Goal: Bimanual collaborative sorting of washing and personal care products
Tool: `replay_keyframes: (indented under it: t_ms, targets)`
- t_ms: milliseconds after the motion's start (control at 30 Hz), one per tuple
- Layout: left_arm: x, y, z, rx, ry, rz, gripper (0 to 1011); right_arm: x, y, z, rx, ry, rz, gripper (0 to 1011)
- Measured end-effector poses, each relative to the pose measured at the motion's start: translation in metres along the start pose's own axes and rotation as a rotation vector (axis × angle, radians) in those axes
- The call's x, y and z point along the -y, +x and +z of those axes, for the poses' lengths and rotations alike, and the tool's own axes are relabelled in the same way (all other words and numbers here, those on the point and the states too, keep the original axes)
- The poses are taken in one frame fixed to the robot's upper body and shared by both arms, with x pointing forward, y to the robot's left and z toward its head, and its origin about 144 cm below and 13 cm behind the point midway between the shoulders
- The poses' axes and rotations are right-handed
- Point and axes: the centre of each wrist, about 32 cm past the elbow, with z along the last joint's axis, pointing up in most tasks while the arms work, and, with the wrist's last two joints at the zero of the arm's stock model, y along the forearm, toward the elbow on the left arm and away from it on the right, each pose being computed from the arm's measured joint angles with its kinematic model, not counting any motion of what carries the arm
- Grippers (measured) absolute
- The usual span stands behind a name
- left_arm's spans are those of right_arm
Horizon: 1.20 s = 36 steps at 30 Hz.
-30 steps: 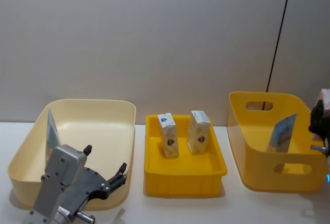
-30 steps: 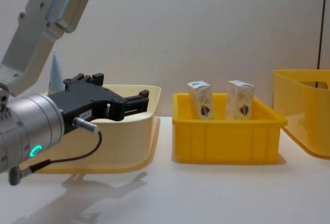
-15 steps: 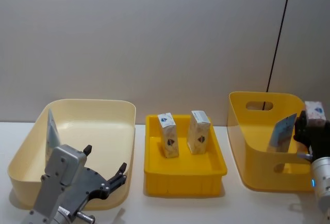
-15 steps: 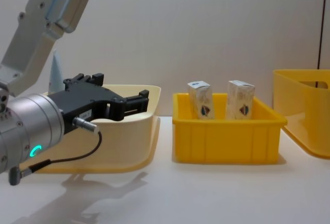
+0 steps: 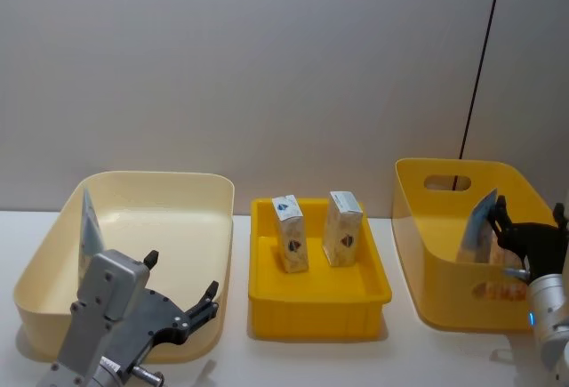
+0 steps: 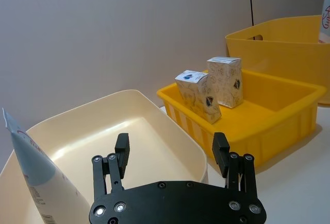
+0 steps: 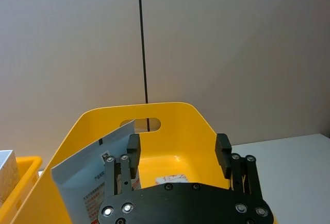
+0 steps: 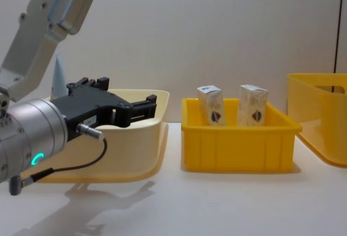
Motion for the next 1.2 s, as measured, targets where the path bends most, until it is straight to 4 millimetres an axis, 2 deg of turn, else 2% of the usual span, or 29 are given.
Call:
replay_keyframes:
  t_ms: [200,800,1000,1200]
  targets:
    - [0.0,0.0,0.0,0.0,0.0,0.0,1003,0.0,-0.001,-0.001,-0.001,-0.001,0.003,1001]
    - [0.0,0.0,0.0,0.0,0.0,0.0,1003,0.01,0.0,0.017,-0.072,0.138,0.088,1001]
    - [0.0,0.0,0.0,0.0,0.0,0.0,1003,0.011,0.0,0.016,-0.07,0.137,0.092,1001]
    - [0.0,0.0,0.0,0.0,0.0,0.0,1003,0.022,0.001,0.014,-0.056,0.127,0.134,1001]
